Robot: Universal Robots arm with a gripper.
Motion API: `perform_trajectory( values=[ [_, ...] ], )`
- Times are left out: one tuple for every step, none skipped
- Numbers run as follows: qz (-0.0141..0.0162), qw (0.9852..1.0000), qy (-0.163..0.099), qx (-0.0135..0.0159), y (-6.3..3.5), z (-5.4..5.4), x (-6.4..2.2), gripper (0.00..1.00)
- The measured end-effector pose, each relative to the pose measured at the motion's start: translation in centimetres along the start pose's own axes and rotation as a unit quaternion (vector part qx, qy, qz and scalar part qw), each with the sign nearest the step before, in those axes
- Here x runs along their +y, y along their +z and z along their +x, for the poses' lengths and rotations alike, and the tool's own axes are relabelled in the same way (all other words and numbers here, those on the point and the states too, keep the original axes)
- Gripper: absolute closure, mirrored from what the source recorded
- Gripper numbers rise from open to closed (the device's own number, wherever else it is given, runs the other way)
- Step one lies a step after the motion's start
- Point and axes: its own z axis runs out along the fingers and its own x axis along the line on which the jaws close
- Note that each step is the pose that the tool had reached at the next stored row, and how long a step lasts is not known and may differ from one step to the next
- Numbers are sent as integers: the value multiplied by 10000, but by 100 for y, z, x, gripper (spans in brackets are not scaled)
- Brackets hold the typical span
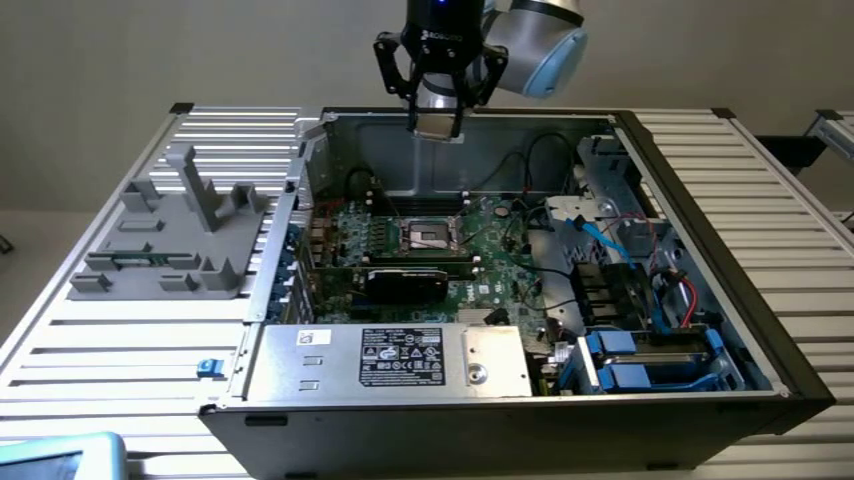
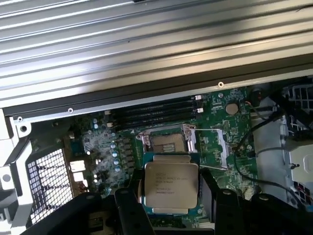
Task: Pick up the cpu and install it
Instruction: 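Place the cpu into insertion slot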
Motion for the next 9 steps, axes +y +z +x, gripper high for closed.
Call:
perform_trajectory(
  values=[
    [-2,10000,87,2,0,0,0,44],
    [-5,9998,174,3,1,0,0,44],
    [-7,9997,261,5,2,0,0,44],
    [-10,9994,349,6,3,0,0,44],
    [-14,9990,444,8,5,0,0,44],
    [-17,9986,531,9,6,0,0,44],
    [-19,9981,618,11,7,0,0,44],
    [-22,9975,706,12,8,0,0,44],
    [-25,9968,794,14,9,0,0,44]
  ],
)
